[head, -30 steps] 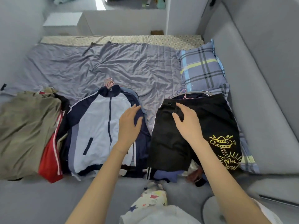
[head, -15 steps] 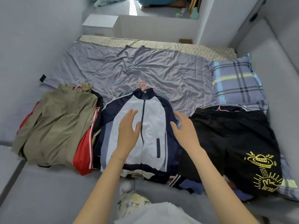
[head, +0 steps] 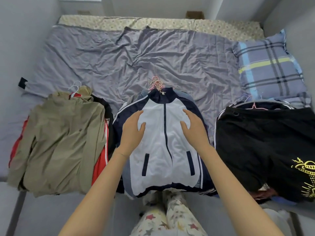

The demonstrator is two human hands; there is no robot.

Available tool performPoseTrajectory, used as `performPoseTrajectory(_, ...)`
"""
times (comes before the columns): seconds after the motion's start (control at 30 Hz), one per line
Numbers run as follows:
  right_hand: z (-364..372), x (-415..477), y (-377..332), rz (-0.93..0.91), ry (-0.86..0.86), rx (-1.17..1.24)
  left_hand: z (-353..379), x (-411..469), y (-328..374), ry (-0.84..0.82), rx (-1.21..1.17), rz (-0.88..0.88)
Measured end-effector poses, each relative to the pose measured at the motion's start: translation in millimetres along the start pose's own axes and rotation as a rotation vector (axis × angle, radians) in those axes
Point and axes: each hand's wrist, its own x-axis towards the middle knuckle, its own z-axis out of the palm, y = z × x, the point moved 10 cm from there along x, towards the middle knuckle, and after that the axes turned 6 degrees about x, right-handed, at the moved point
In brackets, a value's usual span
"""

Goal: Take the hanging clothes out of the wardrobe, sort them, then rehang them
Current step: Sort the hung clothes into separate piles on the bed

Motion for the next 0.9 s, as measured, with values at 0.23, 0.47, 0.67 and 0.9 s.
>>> performPoseTrajectory(0.23,63.1,120.3,54.4,0.034,-0.051,-0.061,62.7,100.8,-77.2,0.017,0.079,-0.021)
performPoseTrajectory(0.47,135.5,244.1,148.3,0.049,-0.111,-0.23,164.1,205.8,-169.2,-0.074,0.244,-0.119)
performPoseTrajectory(0.67,173.0,301.7,197.4,0.067,-0.136,-0.347,197.8,269.0,-199.0,-0.033,0.317,-0.145)
performPoseTrajectory(0.9,179.4,303.3,218.1,0.051,-0.125,-0.44,197.7,277.2,-200.6,-0.04,0.418,-0.075)
